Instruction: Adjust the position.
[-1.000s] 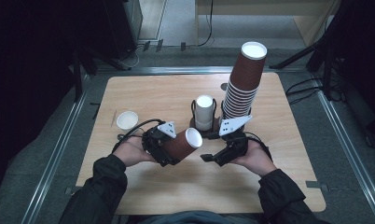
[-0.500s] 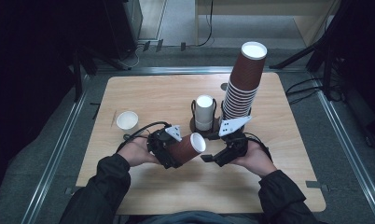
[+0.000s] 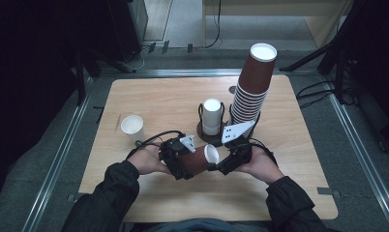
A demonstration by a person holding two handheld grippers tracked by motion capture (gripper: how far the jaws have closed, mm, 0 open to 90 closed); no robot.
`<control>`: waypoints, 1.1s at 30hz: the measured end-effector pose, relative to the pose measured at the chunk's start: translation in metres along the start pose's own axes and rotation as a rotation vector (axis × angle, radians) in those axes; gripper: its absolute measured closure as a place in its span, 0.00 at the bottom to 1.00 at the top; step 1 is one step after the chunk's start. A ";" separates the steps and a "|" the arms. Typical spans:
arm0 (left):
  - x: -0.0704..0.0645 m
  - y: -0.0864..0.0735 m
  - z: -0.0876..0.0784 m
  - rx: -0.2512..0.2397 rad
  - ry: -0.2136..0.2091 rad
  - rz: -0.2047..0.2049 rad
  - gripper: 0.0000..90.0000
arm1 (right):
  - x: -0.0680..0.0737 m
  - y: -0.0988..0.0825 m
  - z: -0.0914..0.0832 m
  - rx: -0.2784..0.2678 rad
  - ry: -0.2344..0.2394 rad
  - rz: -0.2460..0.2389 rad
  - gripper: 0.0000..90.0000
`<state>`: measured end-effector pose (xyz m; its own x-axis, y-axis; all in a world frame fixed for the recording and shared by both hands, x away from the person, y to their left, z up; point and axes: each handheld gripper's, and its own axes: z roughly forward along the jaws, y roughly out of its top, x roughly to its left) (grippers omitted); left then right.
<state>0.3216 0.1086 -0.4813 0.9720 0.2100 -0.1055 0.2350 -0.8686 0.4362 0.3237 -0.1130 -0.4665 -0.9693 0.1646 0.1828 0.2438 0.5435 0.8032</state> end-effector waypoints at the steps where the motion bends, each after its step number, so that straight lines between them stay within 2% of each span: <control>1: 0.000 0.000 0.001 0.000 -0.001 0.006 0.09 | 0.000 0.000 0.001 0.004 0.003 -0.005 0.17; 5: -0.001 0.001 0.001 0.005 -0.006 0.008 0.09 | 0.004 0.002 0.004 0.014 0.015 -0.034 0.25; 13: -0.001 0.000 -0.001 -0.007 -0.005 0.012 0.09 | 0.004 0.005 0.004 0.019 0.014 -0.035 0.26; 16: -0.002 -0.001 -0.002 -0.019 0.008 0.018 0.08 | 0.005 0.005 0.003 0.020 0.009 -0.039 0.26; 22: -0.003 -0.004 -0.007 -0.093 0.025 0.005 0.04 | 0.005 0.006 -0.002 -0.013 0.008 -0.047 0.26; 23: -0.003 -0.004 -0.008 -0.101 0.025 -0.007 0.01 | 0.005 0.005 -0.003 -0.013 0.003 -0.049 0.26; 28: 0.000 -0.009 -0.017 -0.158 0.043 -0.047 0.00 | 0.004 0.003 -0.005 -0.016 -0.016 -0.052 0.26; 31: 0.002 -0.011 -0.022 -0.190 0.037 -0.062 0.00 | 0.002 0.002 -0.008 -0.023 -0.033 -0.053 0.26; 33: 0.003 -0.013 -0.026 -0.228 0.030 -0.084 0.00 | 0.001 0.001 -0.010 -0.029 -0.040 -0.049 0.26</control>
<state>0.3218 0.1325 -0.4644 0.9478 0.2935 -0.1247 0.3057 -0.7246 0.6177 0.3226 -0.1202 -0.4597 -0.9779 0.1709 0.1203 0.1940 0.5278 0.8269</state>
